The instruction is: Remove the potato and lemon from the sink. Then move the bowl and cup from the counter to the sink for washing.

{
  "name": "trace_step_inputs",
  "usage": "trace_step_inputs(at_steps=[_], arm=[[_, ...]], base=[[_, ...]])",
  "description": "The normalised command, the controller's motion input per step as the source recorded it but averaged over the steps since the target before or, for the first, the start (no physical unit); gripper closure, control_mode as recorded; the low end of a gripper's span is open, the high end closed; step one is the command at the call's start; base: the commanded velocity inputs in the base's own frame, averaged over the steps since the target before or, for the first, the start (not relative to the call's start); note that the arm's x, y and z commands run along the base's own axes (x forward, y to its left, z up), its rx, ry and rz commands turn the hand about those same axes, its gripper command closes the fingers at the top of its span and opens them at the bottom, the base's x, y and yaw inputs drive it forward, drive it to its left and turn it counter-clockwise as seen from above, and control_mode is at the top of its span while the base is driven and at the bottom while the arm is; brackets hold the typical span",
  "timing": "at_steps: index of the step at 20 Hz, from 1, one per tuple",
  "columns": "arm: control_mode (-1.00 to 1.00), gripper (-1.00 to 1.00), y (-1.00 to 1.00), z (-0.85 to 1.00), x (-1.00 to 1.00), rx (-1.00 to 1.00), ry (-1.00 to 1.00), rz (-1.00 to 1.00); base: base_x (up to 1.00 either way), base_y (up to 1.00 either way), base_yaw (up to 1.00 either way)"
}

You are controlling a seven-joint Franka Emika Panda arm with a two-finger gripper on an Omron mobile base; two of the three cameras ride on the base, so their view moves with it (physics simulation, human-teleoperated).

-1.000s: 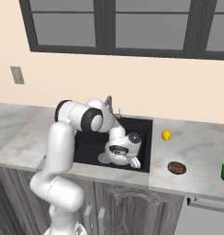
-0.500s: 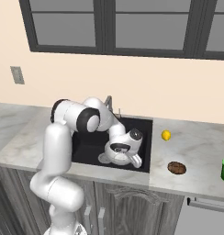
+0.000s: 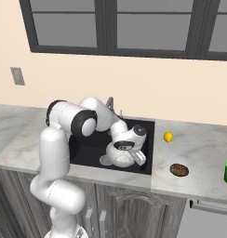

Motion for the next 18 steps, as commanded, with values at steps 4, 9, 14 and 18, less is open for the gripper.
trace_step_inputs(at_steps=[4,9,14,18], arm=[[-1.0,-1.0,-0.01,0.39,-0.04,0.0,0.0,0.0],[-1.0,-1.0,-0.01,0.39,-0.07,0.0,0.0,0.0],[-1.0,-1.0,-0.06,0.35,-0.17,0.0,0.0,-0.09],[-1.0,-1.0,-0.06,0.32,-0.21,-0.01,0.0,-0.17]], base=[[0.0,0.0,0.0],[0.0,0.0,0.0],[0.0,0.0,0.0],[0.0,0.0,0.0]])
